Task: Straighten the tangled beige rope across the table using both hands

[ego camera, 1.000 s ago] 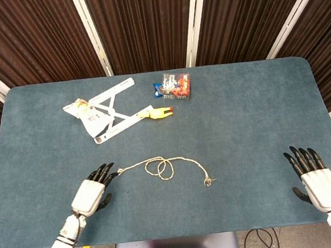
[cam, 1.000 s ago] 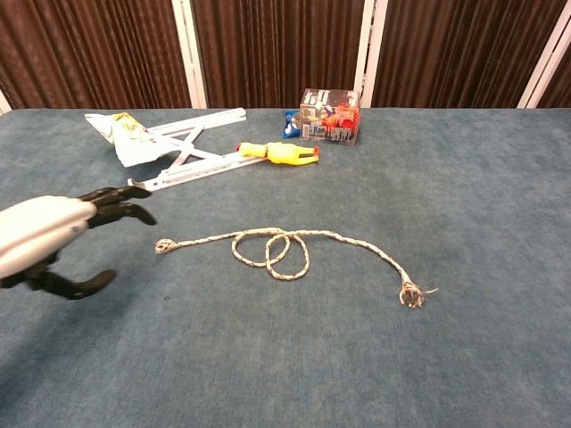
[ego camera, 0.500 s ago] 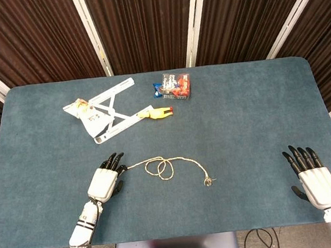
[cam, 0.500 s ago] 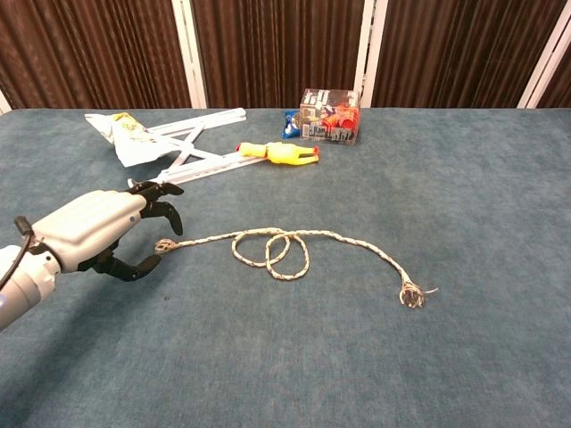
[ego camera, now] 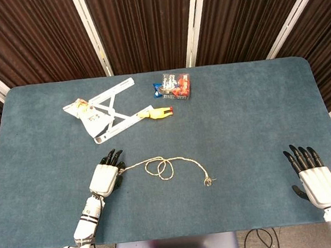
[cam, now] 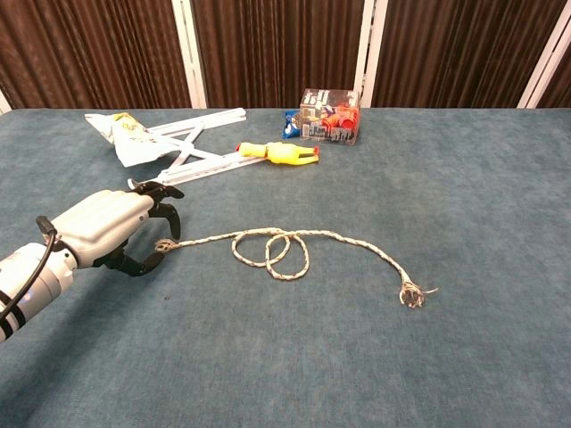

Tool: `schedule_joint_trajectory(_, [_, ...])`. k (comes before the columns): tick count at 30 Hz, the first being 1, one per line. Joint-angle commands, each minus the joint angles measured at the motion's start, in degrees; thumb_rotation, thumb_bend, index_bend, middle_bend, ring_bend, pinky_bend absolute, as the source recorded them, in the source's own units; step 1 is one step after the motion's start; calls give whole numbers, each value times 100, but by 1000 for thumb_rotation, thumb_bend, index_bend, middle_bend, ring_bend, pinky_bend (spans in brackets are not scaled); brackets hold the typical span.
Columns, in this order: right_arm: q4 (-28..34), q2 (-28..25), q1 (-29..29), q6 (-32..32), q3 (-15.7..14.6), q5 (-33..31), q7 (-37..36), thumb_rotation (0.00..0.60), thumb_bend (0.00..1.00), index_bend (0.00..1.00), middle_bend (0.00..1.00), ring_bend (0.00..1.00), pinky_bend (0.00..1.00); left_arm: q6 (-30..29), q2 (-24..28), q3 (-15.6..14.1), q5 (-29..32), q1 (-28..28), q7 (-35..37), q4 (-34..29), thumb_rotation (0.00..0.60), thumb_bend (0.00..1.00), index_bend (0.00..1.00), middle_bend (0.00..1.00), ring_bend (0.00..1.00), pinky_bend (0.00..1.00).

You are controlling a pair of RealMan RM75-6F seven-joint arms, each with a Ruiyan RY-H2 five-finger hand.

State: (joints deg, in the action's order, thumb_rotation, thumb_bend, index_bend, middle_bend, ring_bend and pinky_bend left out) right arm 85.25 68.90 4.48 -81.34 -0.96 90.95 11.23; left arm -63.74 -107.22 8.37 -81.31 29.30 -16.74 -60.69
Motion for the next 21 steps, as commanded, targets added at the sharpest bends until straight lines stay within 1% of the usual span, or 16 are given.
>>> schedule_joint_trajectory(1, [7, -8, -4, -16, -2, 4, -13, 600, 309, 0, 0, 0, 0, -32, -82, -6, 14, 39, 2, 147, 600, 426, 436, 103, 23, 258])
schedule_joint_trajectory(8, [17, -21, -8, -39, -16, 15, -26, 600, 309, 0, 0, 0, 0, -52, -203, -11, 55, 113, 31, 415, 600, 427, 451, 112, 30, 256])
schedule_joint_trajectory(21, [13, -14, -4, -50, -5, -15, -27, 600, 309, 0, 0, 0, 0, 8, -300, -35, 154, 188, 75, 614, 600, 423, 500, 125, 37, 254])
